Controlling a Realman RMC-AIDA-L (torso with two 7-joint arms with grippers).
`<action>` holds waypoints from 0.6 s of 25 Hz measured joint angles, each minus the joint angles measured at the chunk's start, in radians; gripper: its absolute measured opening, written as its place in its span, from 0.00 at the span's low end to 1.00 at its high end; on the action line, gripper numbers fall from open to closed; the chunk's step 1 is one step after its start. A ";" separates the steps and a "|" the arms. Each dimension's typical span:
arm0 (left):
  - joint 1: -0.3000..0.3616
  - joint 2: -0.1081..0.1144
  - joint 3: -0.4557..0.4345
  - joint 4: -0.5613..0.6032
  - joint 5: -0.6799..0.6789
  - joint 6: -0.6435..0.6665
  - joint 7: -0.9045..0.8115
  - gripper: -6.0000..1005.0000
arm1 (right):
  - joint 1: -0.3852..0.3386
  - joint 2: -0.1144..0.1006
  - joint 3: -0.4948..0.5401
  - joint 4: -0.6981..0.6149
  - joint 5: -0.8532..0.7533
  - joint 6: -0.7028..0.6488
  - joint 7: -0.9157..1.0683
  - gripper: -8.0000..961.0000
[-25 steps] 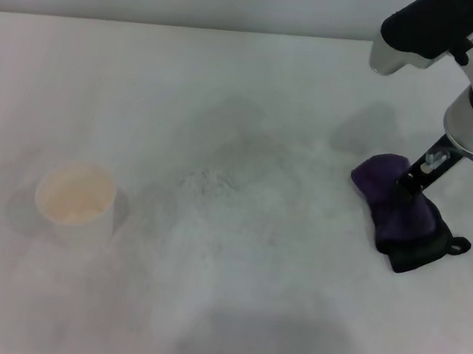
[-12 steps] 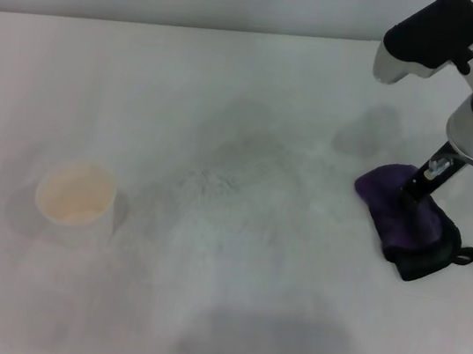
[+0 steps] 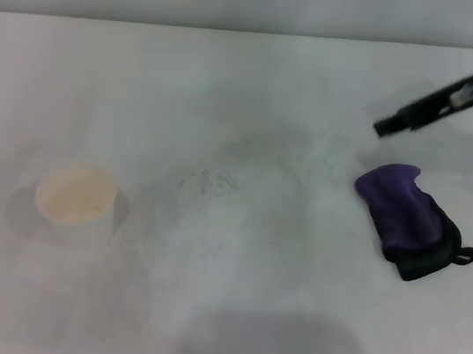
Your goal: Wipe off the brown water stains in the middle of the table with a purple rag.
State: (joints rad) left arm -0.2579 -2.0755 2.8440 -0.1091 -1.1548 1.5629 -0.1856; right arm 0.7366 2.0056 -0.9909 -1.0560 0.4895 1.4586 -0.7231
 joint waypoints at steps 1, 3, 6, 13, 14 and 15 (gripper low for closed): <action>-0.001 0.000 0.000 0.000 0.000 0.000 0.000 0.88 | -0.003 -0.001 0.054 0.001 0.024 -0.001 -0.042 0.49; -0.003 0.000 0.000 0.000 0.000 0.000 0.000 0.88 | -0.014 -0.004 0.159 0.005 0.090 -0.005 -0.145 0.49; -0.005 0.001 0.000 0.000 -0.001 0.001 0.000 0.88 | -0.052 -0.006 0.258 0.008 0.215 -0.023 -0.299 0.49; -0.007 0.002 0.000 0.000 -0.008 0.000 0.000 0.88 | -0.242 -0.002 0.299 0.062 0.697 -0.201 -0.685 0.50; -0.007 0.002 0.000 0.000 -0.008 0.000 0.000 0.88 | -0.270 -0.001 0.300 0.087 0.768 -0.224 -0.748 0.50; -0.007 0.002 0.000 0.000 -0.009 -0.001 0.000 0.88 | -0.294 -0.002 0.302 0.121 0.853 -0.245 -0.818 0.50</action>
State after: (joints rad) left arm -0.2645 -2.0739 2.8440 -0.1089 -1.1636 1.5620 -0.1855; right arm 0.4421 2.0032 -0.6887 -0.9345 1.3429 1.2132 -1.5413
